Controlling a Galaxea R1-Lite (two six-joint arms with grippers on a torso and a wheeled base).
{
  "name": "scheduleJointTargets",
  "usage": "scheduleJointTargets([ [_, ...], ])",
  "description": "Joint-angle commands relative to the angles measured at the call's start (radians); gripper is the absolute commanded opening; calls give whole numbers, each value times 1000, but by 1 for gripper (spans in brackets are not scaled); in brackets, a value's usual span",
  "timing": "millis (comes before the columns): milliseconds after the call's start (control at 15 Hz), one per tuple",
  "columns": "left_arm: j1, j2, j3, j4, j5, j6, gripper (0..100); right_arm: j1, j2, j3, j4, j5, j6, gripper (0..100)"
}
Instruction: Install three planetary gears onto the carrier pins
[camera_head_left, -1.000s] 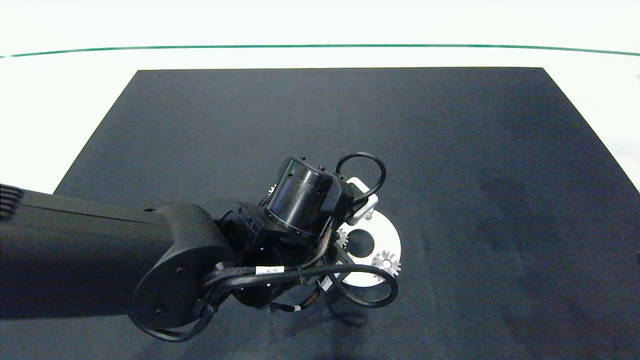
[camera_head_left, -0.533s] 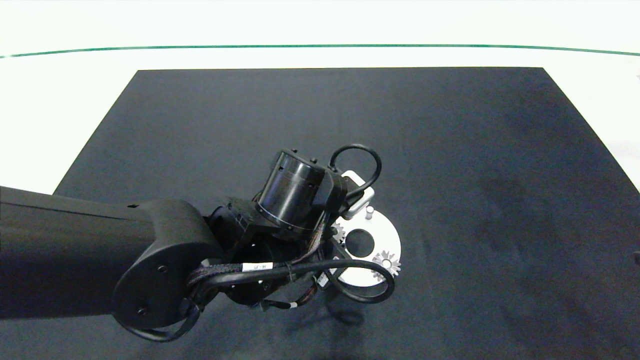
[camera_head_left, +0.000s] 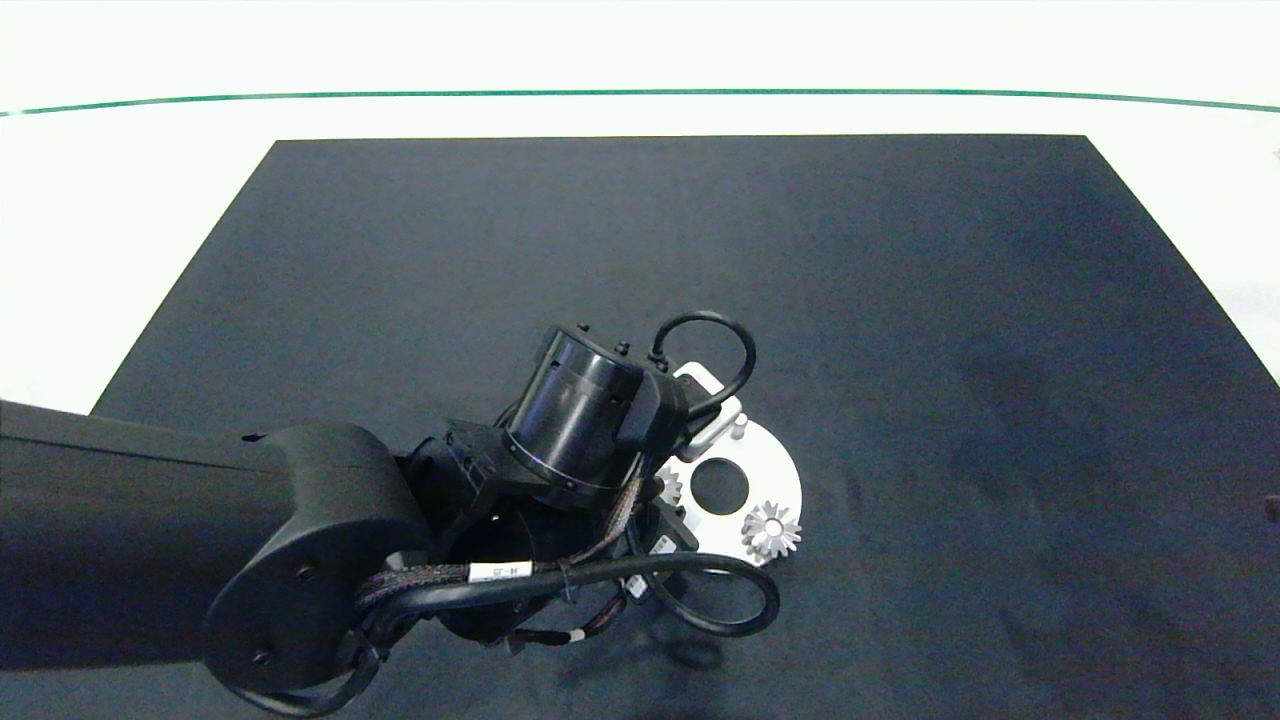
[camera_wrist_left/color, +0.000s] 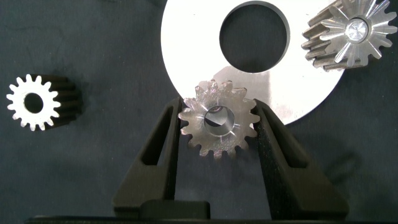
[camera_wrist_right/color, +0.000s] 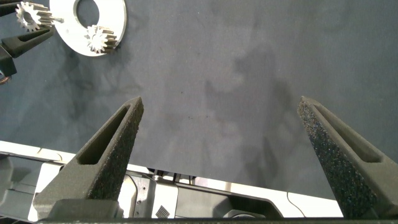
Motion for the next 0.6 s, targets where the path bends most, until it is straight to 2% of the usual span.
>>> scheduleJointTargets([
  [67, -1, 8, -12, 0, 2, 1, 22, 0, 2, -1, 5, 1, 1, 100],
  [333, -6, 30, -41, 3, 1, 4, 22, 2, 4, -1, 1, 2, 1, 100],
  [600, -4, 30, -15, 3, 1, 1, 22, 0, 4, 1, -1, 5, 1, 100],
])
